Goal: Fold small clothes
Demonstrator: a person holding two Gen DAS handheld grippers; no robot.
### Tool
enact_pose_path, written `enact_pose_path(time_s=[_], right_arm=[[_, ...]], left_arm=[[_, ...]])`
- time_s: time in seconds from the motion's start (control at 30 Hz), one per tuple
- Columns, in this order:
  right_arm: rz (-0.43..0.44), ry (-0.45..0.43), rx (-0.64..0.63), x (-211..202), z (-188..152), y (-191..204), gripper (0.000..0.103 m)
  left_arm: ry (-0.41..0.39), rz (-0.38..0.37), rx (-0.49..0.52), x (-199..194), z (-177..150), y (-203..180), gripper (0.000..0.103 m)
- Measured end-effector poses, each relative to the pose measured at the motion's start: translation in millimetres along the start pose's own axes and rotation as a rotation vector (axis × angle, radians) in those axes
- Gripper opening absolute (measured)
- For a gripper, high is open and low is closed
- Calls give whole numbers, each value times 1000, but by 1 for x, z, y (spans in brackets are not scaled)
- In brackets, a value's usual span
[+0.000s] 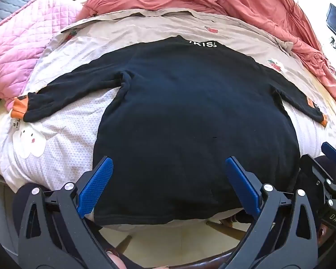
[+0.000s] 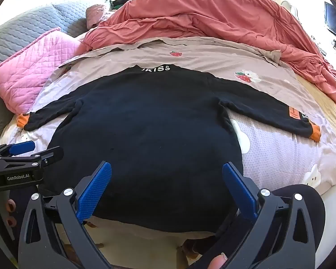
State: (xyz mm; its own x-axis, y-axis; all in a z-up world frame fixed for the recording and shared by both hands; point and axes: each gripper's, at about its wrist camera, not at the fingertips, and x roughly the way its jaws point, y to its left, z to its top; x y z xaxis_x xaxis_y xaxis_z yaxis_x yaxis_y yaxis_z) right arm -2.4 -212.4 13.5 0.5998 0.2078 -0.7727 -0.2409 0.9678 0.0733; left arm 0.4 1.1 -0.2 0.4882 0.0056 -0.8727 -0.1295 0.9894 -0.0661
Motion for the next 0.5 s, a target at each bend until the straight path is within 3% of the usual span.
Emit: enact_pose_path(time_s=[0.5], right_arm=[[-3,-4,-20,-2,0,5,99]], left_arm=[[-4,8,-3,2,-2,3,94]])
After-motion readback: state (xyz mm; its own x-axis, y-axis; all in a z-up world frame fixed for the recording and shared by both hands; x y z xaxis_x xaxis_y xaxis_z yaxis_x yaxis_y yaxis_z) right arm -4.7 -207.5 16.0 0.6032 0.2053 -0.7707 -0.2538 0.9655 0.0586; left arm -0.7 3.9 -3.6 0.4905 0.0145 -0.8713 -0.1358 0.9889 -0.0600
